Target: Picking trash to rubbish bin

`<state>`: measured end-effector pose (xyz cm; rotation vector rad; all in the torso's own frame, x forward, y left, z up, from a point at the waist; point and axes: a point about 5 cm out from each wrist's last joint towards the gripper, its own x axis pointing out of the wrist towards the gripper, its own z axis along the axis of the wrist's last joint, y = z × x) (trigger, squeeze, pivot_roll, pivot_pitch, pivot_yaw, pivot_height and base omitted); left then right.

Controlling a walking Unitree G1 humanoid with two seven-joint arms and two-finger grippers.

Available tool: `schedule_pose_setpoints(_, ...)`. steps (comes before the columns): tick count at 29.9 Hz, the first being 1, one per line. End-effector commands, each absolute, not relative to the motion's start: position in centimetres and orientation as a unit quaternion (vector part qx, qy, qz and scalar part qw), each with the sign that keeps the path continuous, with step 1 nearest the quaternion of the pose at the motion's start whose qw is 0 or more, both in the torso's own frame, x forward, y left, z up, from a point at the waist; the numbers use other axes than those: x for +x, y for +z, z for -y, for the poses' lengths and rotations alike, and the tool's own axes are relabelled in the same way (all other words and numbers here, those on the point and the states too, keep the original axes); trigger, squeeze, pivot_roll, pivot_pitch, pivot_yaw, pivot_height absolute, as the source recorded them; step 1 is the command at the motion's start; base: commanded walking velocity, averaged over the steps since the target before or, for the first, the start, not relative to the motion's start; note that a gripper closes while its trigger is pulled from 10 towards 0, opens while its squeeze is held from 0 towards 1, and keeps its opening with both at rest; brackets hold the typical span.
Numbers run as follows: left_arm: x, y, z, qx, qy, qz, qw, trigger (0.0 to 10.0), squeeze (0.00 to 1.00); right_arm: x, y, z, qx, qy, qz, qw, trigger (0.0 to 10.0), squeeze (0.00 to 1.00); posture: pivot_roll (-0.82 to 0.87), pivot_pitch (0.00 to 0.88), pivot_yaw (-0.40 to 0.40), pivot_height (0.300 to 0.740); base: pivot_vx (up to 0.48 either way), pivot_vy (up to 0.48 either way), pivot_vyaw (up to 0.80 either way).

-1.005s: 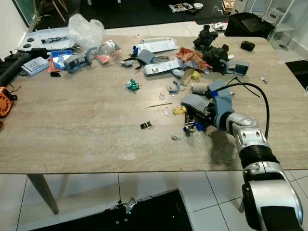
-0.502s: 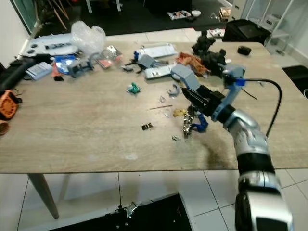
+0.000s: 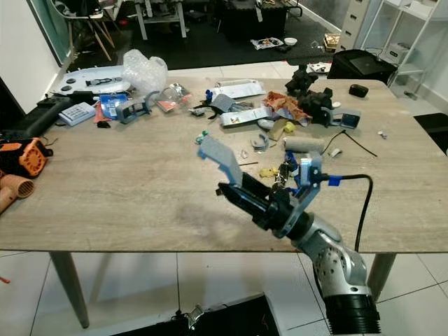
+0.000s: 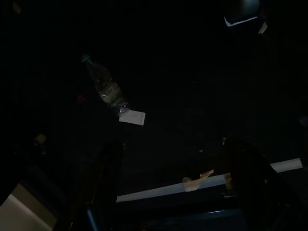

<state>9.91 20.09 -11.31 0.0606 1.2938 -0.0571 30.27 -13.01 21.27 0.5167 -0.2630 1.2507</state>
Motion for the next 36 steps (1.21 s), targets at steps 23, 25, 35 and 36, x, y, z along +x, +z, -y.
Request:
schedule_pose_setpoints(23,14.4,-9.6,-22.4,0.084,0.011,-0.538,0.838,10.0,0.00,27.7,13.4,8.7,0.166,0.560,-0.073,0.808,10.0,0.00,-0.21,0.107,0.081,0.740,-0.407,0.000,0.00)
schedule_pose_setpoints(25,14.4,-9.6,-22.1,0.080,0.006,-0.538,0.839,10.0,0.00,27.8,12.5,8.7,0.148,0.542,-0.093,0.822,10.0,0.00,-0.21,0.108,0.081,0.740,-0.278,0.000,0.00)
schedule_pose_setpoints(35,14.6,-9.8,-20.3,0.066,-0.030,-0.535,0.842,10.0,0.00,28.7,5.6,11.2,0.083,0.379,-0.226,0.894,10.0,0.00,-0.22,0.113,0.078,0.740,-0.027,0.000,-0.16)
schedule_pose_setpoints(36,14.6,-9.8,-20.2,0.065,-0.031,-0.535,0.842,10.0,0.00,28.8,5.0,11.8,0.078,0.354,-0.236,0.901,10.0,0.00,-0.22,0.113,0.078,0.740,0.000,0.000,-0.79)
